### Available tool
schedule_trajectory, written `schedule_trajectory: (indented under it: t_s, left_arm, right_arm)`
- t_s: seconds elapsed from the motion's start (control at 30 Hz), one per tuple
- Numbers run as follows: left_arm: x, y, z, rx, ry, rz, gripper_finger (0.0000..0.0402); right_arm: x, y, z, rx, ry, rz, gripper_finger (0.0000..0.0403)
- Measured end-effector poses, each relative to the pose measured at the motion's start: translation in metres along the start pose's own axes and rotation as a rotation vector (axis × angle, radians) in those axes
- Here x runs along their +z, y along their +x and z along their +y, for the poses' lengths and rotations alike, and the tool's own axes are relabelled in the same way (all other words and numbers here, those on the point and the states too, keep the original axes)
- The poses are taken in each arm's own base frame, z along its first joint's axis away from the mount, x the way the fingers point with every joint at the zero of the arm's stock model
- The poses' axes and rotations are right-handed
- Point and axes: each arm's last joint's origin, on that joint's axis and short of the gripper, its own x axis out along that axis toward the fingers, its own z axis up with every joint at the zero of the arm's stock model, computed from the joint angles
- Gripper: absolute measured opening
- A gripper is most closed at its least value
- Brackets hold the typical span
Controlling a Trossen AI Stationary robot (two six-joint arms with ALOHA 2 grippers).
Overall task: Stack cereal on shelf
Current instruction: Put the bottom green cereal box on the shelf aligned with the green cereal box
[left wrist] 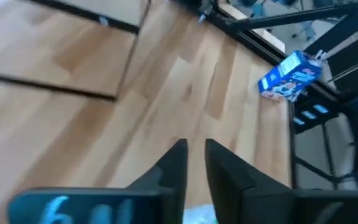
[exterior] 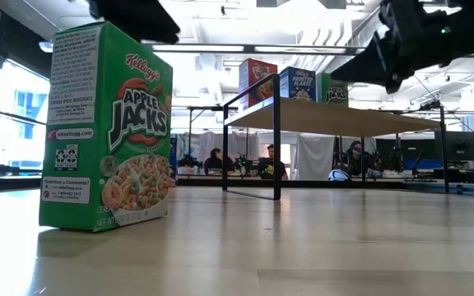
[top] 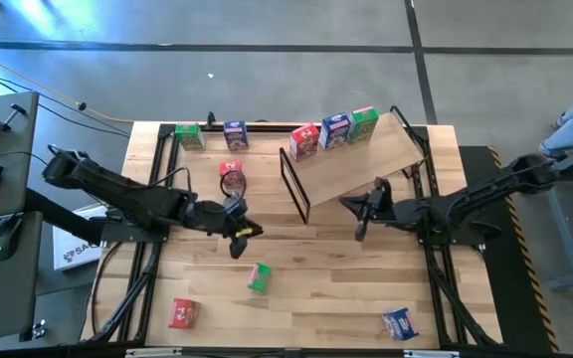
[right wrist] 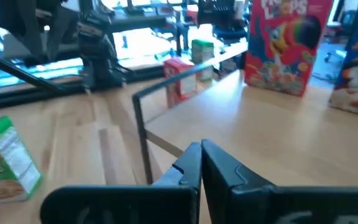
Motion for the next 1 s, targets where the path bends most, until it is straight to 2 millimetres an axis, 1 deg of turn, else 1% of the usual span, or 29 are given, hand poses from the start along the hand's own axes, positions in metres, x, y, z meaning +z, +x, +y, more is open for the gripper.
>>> schedule_trajectory:
  t_s: [0.13, 0.3, 0.53, 0.6, 0.73, 0.87, 1.0]
  left_arm:
    - [-0.002, 0.001, -0.017, 0.021, -0.053, 0.083, 0.0101]
    - [-0.003, 0.014, -0.042, 0.098, -0.107, 0.236, 0.015]
    - [0.004, 0.027, -0.079, 0.252, -0.195, 0.465, 0.0202]
    - [0.007, 0.032, -0.09, 0.279, -0.226, 0.502, 0.0216]
    - [0.004, 0.044, -0.107, 0.326, -0.298, 0.576, 0.0242]
    - [-0.002, 0.057, -0.117, 0.371, -0.41, 0.611, 0.0267]
    - [-0.011, 0.064, -0.119, 0.423, -0.503, 0.639, 0.0288]
  right_arm:
    - [0.004, -0.005, 0.0, 0.024, -0.002, -0.025, 0.0]
    - [0.011, -0.01, -0.002, 0.033, -0.032, -0.063, 0.0]
    - [0.014, -0.013, -0.002, 0.076, -0.022, -0.074, 0.0]
    - [0.014, -0.013, -0.002, 0.086, -0.03, -0.07, 0.0]
    - [0.013, -0.013, -0.002, 0.087, -0.033, -0.068, 0.0]
    - [0.013, -0.013, -0.001, 0.112, -0.018, -0.059, 0.0]
    - [0.013, -0.013, 0.0, 0.137, -0.014, -0.057, 0.0]
